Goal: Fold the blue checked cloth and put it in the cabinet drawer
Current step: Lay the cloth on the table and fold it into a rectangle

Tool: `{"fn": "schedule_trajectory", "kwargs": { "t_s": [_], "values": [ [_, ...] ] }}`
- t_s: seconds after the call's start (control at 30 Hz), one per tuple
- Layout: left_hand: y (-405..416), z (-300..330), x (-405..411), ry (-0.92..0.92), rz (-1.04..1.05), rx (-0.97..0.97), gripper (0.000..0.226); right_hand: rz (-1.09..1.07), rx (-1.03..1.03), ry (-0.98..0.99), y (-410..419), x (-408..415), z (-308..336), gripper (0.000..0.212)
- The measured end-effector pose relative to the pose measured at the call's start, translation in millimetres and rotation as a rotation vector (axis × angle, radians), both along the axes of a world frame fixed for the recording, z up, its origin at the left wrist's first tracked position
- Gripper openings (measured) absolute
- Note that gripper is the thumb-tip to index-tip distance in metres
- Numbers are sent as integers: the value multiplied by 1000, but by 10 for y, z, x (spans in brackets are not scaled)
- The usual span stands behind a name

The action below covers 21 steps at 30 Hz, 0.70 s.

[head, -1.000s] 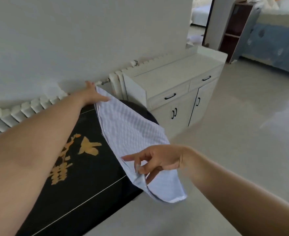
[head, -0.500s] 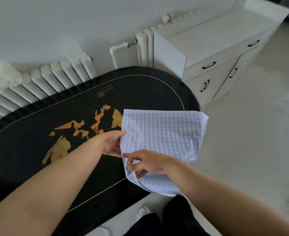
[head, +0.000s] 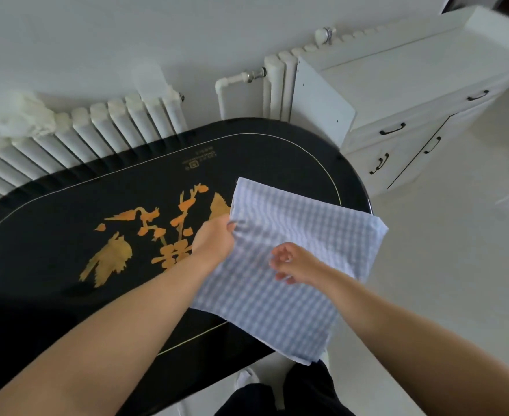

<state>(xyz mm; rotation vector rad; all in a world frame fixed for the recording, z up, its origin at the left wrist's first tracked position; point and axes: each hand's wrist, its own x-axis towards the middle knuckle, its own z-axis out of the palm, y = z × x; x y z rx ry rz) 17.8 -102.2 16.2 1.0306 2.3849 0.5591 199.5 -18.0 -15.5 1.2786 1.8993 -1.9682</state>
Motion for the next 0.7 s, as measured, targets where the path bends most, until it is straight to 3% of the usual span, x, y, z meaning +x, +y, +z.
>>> {"fn": "schedule_trajectory", "kwargs": {
  "t_s": [0.07, 0.17, 0.33, 0.4, 0.5, 0.7],
  "values": [
    [9, 61, -114, 38, 26, 11, 25, -115, 129, -41, 300, 59, -62, 13],
    [-26, 129, -324, 104, 97, -20, 25, -160, 329, -129, 803, 141, -146, 13],
    [-40, 269, -586, 188, 187, -95, 25, -48, 507, -319, 1506, 239, -326, 48],
    [-36, 281, -605, 217, 210, -114, 27, -9, 510, -351, 1670, 247, -405, 64],
    [-33, 255, -549, 246, 258, -134, 23, -74, 353, -390, 1798, 196, -495, 78],
    [-59, 196, -545, 281, 264, -138, 17, 32, 323, -507, 1818, 192, -548, 82]
  ]
}}
